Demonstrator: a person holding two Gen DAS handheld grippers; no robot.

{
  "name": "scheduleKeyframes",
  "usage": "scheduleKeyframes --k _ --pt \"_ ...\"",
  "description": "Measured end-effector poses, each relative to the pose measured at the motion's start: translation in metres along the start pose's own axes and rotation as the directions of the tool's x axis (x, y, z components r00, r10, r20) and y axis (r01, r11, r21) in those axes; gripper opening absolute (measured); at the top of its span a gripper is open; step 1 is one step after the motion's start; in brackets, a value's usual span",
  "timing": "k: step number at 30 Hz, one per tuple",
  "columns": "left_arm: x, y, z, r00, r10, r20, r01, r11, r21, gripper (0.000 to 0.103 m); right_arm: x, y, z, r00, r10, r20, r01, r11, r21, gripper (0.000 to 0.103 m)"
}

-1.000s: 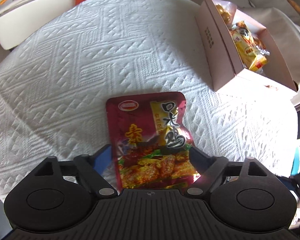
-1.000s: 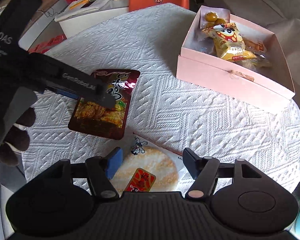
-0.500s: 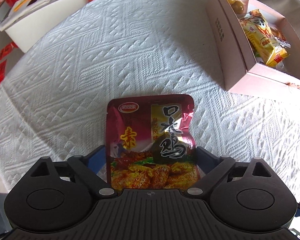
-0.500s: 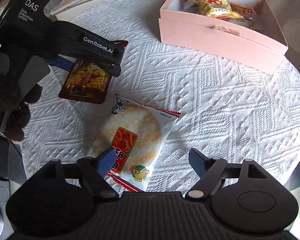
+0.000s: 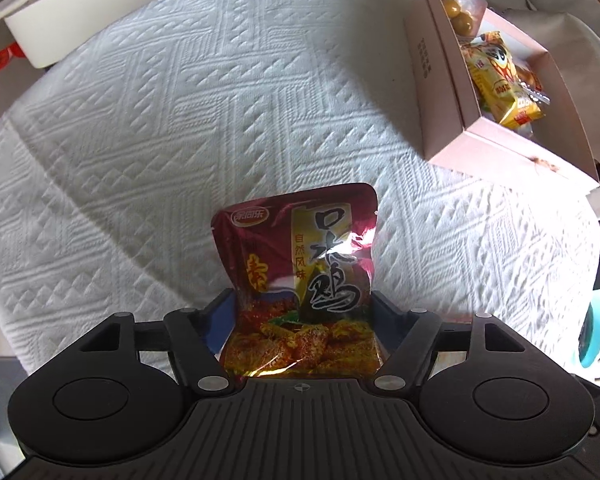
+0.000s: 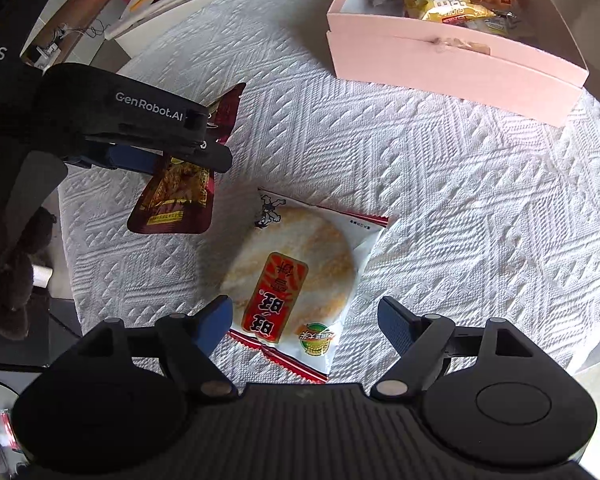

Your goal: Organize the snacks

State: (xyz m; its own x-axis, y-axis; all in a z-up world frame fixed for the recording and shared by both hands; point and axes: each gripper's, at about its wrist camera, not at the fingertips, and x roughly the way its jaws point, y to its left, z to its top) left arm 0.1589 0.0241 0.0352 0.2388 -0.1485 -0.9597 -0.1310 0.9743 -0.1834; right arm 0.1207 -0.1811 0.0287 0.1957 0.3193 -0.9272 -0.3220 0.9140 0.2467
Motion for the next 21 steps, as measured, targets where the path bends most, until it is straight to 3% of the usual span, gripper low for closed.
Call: scheduleKeyframes --k 5,11,14,16,18,21 --pt "0.000 0.017 -0.005 0.999 -0.047 0.007 0.047 0.999 -0.002 0.079 0.009 0.008 -0.003 0.999 -0.025 -0.024 0.025 1.000 0.000 0.080" --pt "0.004 0.033 -0.005 0.990 -0.138 0.012 0.138 0.988 -0.068 0.091 0.002 0.024 0.000 0.997 -0.060 0.039 0.063 0.996 -0.067 0.080" --pt "0.009 0.024 -0.005 0.993 -0.117 0.009 0.118 0.992 -0.054 0.097 0.008 0.025 0.004 0.998 -0.054 0.022 0.055 0.998 -0.043 0.080" --pt "0.013 0.012 -0.005 0.998 -0.065 0.014 0.065 0.998 -0.003 0.097 0.012 0.027 0.003 0.998 -0.062 0.025 0.063 0.998 -0.031 0.080" --pt "0.015 0.006 -0.005 0.999 -0.039 0.025 0.039 0.999 0.014 0.097 0.011 0.032 0.000 0.996 -0.087 0.037 0.088 0.995 -0.038 0.080" --pt "0.008 0.011 -0.005 0.998 -0.013 0.067 0.015 1.000 -0.015 0.076 0.004 0.037 -0.006 0.989 -0.118 0.087 0.123 0.991 -0.050 0.080"
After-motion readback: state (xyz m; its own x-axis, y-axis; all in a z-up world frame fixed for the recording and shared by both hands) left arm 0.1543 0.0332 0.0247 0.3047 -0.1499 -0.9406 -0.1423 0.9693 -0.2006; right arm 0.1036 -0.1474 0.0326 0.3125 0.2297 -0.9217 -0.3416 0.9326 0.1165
